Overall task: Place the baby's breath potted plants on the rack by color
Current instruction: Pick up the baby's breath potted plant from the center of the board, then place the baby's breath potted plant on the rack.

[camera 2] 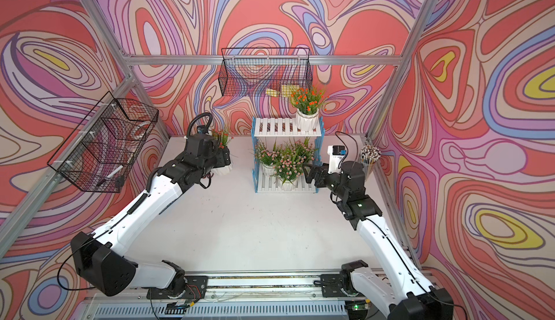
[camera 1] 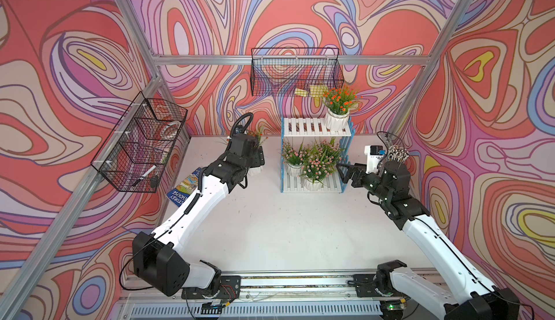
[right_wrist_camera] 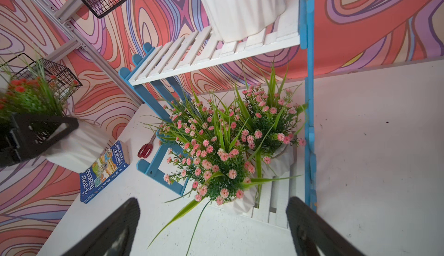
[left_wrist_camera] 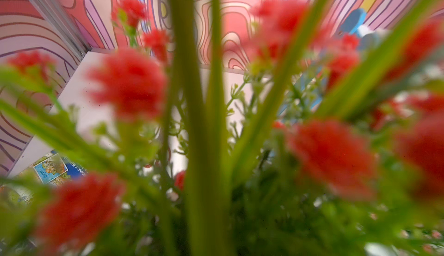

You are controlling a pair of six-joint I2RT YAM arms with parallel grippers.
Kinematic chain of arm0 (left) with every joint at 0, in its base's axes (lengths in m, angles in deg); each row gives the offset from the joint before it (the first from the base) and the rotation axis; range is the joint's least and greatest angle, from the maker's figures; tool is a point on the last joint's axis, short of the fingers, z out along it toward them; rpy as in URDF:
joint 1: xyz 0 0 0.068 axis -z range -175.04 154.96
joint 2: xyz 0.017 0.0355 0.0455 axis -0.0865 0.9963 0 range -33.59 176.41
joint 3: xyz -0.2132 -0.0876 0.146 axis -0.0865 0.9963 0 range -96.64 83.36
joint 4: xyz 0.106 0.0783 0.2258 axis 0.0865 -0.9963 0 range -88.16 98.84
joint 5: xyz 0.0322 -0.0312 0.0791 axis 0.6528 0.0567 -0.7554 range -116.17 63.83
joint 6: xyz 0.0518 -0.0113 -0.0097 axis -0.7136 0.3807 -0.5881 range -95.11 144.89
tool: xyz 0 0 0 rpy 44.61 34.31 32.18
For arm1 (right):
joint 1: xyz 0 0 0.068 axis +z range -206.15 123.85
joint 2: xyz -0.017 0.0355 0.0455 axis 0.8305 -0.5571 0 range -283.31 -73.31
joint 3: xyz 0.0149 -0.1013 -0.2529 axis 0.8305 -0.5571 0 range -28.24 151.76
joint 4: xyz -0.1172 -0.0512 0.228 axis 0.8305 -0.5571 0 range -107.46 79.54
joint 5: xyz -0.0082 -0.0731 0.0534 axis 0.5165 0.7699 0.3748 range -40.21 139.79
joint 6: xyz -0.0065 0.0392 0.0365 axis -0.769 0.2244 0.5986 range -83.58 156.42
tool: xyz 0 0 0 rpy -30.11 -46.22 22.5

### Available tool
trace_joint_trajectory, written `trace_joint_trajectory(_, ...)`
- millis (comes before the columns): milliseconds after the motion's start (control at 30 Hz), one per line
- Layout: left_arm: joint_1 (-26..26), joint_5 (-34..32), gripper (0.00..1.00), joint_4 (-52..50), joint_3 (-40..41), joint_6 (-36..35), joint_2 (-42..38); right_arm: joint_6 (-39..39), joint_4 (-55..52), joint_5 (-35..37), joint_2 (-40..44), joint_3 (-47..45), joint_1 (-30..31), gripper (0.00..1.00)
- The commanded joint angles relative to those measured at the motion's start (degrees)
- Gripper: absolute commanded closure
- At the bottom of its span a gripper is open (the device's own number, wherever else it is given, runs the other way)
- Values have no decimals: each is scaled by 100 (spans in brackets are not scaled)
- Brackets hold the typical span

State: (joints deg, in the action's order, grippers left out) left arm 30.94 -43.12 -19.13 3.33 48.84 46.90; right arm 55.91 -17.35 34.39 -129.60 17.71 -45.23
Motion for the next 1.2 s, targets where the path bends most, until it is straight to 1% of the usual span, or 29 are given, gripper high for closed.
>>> trace_joint_trajectory(0,157,65,34,-162,-685,-198,139,-78,-90,140,100,121,0,2)
trace_joint_trajectory(233,401,142,33,-449,-2218,-409,949,-147,-441,383,13,331,1,2)
trace_joint_trajectory(400,584,259,33,-657,-3489,-611,1731,-191,-563,453,-3,354,2,2)
trace_joint_trajectory(567,714,433,33,-663,-4450,-806,2371,-252,-620,520,-42,353,8,2)
trace_joint_trajectory(700,815,626,33,-489,-4875,-1033,2743,-261,-620,529,-91,379,3,2)
trace_joint_trajectory(800,878,652,33,-352,-5117,-1243,2961,-270,-624,518,-140,405,2,2)
trace_joint_trajectory(933,900,836,33,71,-5177,-1331,3123,-296,-673,495,-149,423,-3,2)
trace_joint_trajectory(1167,956,1129,33,406,-5557,-1457,3553,-288,-652,455,-172,353,0,2)
